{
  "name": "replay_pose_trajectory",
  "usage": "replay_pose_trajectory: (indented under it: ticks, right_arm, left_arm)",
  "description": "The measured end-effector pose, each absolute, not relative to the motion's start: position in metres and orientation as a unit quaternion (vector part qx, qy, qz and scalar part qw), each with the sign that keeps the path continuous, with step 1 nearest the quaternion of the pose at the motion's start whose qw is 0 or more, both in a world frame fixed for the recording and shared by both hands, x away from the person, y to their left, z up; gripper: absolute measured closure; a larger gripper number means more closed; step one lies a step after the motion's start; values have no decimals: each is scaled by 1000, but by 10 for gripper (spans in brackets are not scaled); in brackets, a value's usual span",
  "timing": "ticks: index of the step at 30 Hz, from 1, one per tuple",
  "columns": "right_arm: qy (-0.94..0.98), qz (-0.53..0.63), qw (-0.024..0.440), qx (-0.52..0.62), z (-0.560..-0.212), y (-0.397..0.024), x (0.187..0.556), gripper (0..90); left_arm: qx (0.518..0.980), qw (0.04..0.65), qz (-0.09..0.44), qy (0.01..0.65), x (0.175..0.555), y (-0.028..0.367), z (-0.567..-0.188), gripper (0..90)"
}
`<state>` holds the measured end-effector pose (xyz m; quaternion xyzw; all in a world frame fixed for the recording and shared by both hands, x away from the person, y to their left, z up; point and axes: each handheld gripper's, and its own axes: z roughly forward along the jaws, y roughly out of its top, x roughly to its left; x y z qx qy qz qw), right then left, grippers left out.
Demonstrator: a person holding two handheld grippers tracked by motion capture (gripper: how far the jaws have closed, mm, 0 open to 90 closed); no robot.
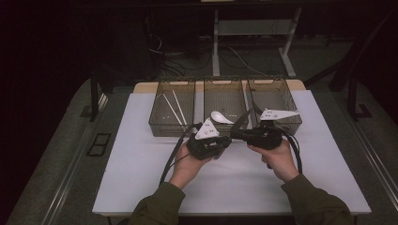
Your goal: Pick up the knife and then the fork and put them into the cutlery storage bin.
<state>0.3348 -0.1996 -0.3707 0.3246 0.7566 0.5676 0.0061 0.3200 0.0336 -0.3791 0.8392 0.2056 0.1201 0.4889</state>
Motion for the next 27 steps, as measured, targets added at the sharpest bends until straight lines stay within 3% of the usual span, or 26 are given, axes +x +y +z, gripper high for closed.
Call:
replay_pose_trajectory:
  ticks: [14, 27]
  right_arm:
    - [765, 563, 11, 314, -370, -200, 334, 883]
    - [766, 549, 31, 332, -369, -210, 337, 883]
  left_arm:
    - [836, 498, 103, 205, 321, 36, -381, 785]
    - [833, 500, 99, 216, 307, 72, -380, 525]
